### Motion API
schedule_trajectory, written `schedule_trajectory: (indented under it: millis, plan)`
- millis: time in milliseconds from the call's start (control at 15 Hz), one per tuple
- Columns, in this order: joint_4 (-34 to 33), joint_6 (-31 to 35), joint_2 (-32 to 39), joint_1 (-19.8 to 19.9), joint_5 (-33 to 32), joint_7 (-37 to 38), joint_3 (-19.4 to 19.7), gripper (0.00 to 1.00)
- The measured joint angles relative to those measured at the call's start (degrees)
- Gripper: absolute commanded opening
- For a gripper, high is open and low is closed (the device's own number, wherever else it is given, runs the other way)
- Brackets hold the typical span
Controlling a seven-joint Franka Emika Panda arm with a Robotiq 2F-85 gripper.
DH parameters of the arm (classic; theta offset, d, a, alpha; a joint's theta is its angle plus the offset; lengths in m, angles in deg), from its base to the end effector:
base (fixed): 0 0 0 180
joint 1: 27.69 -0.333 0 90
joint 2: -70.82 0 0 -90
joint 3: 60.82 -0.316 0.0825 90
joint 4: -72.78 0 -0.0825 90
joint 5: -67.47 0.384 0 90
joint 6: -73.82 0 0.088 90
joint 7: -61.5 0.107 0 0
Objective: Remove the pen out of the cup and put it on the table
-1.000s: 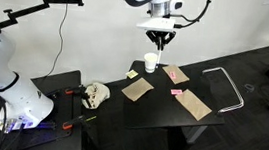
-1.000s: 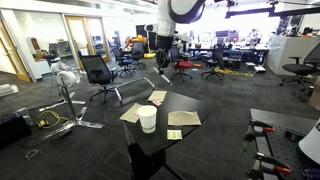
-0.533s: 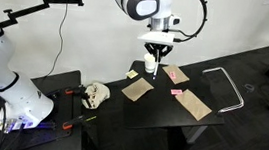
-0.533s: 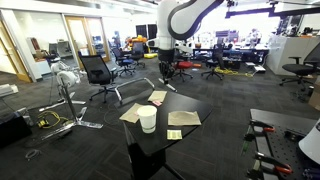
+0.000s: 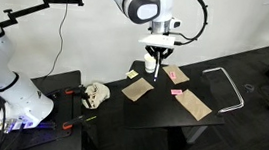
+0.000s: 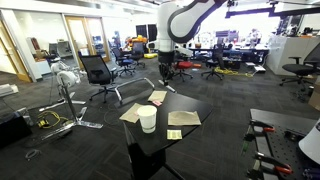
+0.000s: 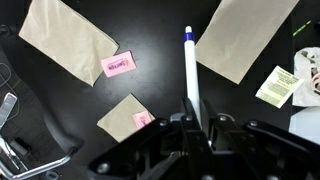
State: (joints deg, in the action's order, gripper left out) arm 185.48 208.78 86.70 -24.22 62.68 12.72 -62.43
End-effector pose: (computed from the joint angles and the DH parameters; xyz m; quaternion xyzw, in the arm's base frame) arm 0.6164 -0.0219 0.3429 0.9044 0.4220 0.0387 0.0486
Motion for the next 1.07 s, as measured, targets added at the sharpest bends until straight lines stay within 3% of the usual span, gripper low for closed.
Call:
schedule_trajectory:
  millis: [333, 1067]
  plan:
    - [-0.60, 5.09, 3.28, 2.81, 0.21, -6.71, -0.03, 0.03]
    - [-4.03, 5.31, 9.48, 3.83, 0.25, -21.71, -1.69, 0.03]
